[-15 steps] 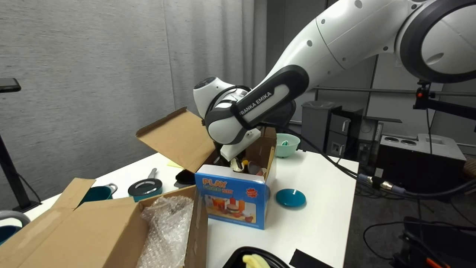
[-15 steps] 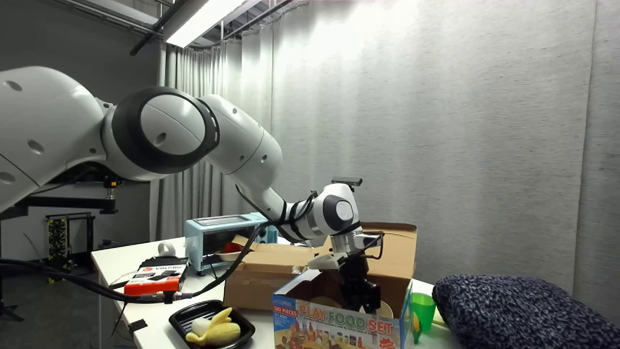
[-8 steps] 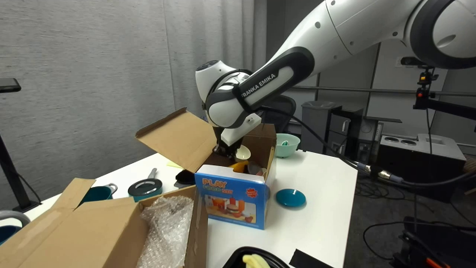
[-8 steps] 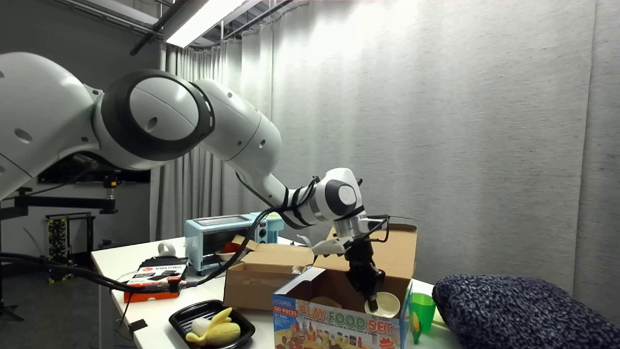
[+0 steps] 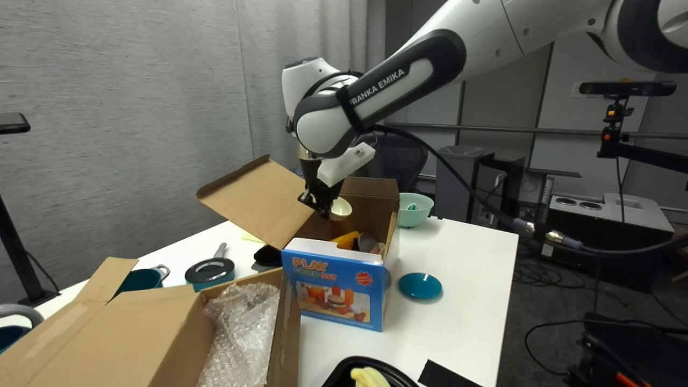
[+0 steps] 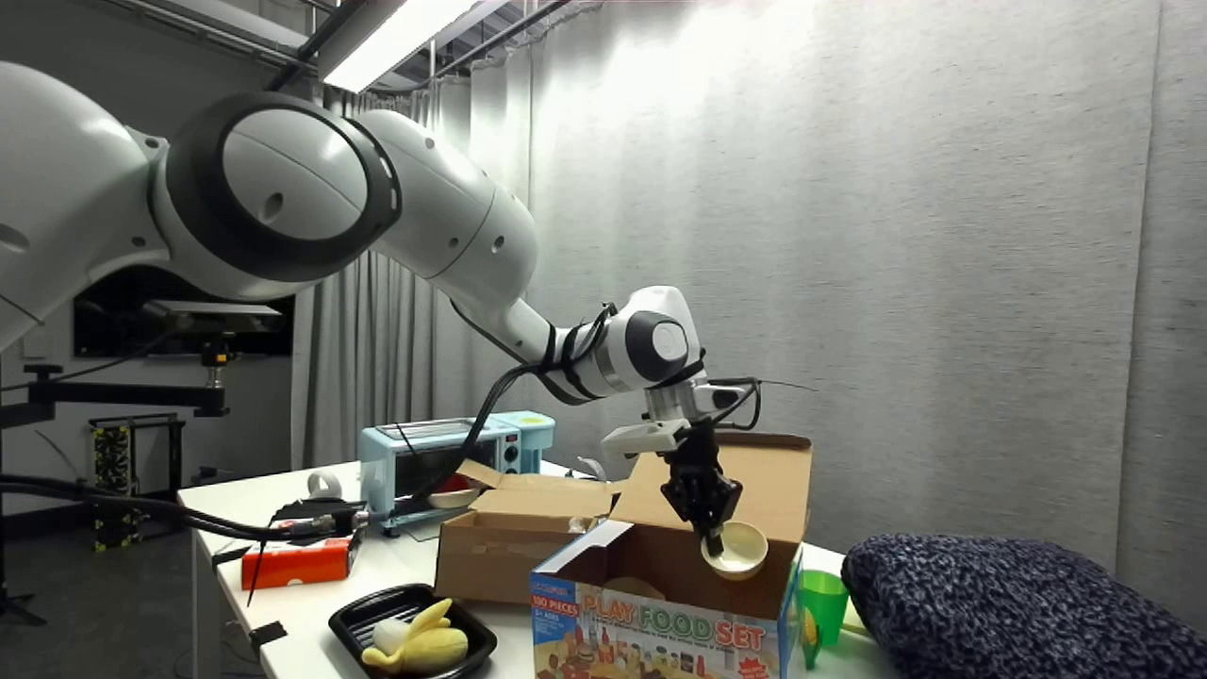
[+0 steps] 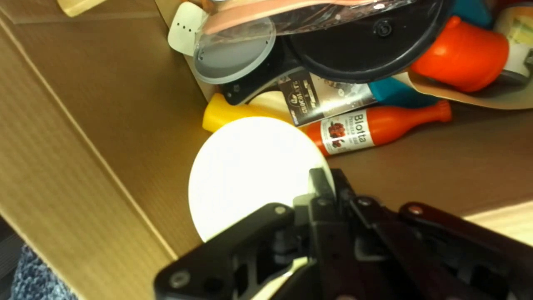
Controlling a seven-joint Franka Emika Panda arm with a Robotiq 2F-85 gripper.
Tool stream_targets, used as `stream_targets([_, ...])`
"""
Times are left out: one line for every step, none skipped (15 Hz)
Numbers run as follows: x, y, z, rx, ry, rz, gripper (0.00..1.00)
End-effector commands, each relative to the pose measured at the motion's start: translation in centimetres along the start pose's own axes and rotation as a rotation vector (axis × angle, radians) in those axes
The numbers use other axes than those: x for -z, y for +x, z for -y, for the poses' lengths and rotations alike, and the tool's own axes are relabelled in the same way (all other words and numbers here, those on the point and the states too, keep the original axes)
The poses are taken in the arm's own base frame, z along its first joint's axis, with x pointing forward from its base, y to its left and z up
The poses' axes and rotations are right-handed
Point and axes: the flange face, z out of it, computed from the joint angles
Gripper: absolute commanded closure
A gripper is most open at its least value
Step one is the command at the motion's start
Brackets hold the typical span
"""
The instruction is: Remove the white bowl from the box
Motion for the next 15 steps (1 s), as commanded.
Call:
stream_targets([5.0,-0.6,0.3,0.127,0.065,-0.011,0.99])
stream_targets([6.5,-1.0,-0.3,0.167,0.065,-0.015,0.99])
stream_targets([7.9,-1.3,0.2,0.216,0.065,-0.022,0.99])
stream_targets([9.0,-1.4,0.7,0.26,0.072,-0.029,0.99])
stream_targets([10.0,-1.6,1.4,0.313,0.093,-0.031,0.99])
stream_targets([11.0,-1.9,2.2,0.364,0.111,-0.031,0.99])
stream_targets([11.6,-2.1,3.6,0.417,0.129,-0.034,0.99])
stream_targets([12.3,-2.4,4.8,0.462,0.143,-0.033,0.99])
stream_targets([12.4,-2.8,6.6,0.516,0.16,-0.033,0.99])
stream_targets([12.5,-3.1,8.2,0.561,0.168,-0.035,0.99])
stream_targets([12.6,-3.5,9.7,0.61,0.184,-0.04,0.99])
stream_targets([12.6,-3.9,11.2,0.654,0.195,-0.046,0.99])
stream_targets([12.6,-4.3,12.4,0.697,0.205,-0.045,0.99])
stream_targets([12.5,-4.7,13.5,0.734,0.204,-0.048,0.99])
stream_targets([12.5,-5.0,14.4,0.767,0.209,-0.046,0.99])
